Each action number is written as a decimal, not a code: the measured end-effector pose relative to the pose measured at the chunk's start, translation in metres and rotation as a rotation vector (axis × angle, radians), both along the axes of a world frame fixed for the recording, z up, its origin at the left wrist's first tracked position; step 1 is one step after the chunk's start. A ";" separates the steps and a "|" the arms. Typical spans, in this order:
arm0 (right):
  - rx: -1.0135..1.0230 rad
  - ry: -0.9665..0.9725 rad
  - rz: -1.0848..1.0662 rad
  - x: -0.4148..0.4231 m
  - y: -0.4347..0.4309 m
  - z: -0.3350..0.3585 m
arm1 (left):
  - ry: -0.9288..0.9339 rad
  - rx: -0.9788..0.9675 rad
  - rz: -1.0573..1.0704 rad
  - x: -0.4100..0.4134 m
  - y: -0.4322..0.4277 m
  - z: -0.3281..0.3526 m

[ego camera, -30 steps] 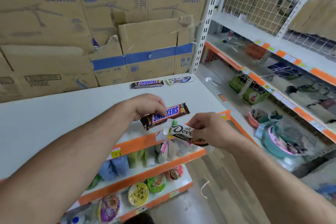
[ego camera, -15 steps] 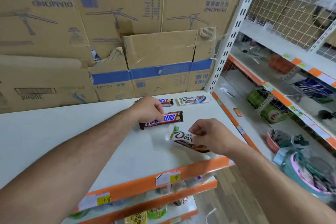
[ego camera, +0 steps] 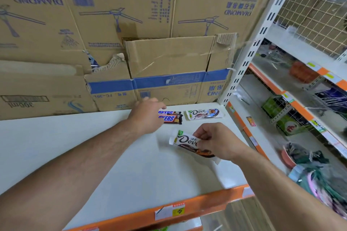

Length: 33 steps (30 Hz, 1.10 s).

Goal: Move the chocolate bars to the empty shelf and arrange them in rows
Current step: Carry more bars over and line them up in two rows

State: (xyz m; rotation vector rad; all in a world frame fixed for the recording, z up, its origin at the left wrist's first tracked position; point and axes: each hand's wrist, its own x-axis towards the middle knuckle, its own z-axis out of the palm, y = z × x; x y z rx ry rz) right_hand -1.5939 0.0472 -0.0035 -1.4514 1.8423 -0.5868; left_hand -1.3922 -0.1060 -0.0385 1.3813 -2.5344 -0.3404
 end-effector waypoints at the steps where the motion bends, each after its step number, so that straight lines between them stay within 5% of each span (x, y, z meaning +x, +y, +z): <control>1: 0.003 0.000 0.002 -0.001 -0.002 -0.001 | -0.021 -0.005 -0.032 0.000 0.000 0.000; 20: 0.038 0.130 0.138 -0.059 -0.033 -0.013 | -0.268 -0.045 0.013 -0.010 0.015 -0.009; 33: -0.158 0.443 0.192 -0.084 -0.077 -0.024 | 0.060 -0.045 0.095 -0.024 0.118 -0.040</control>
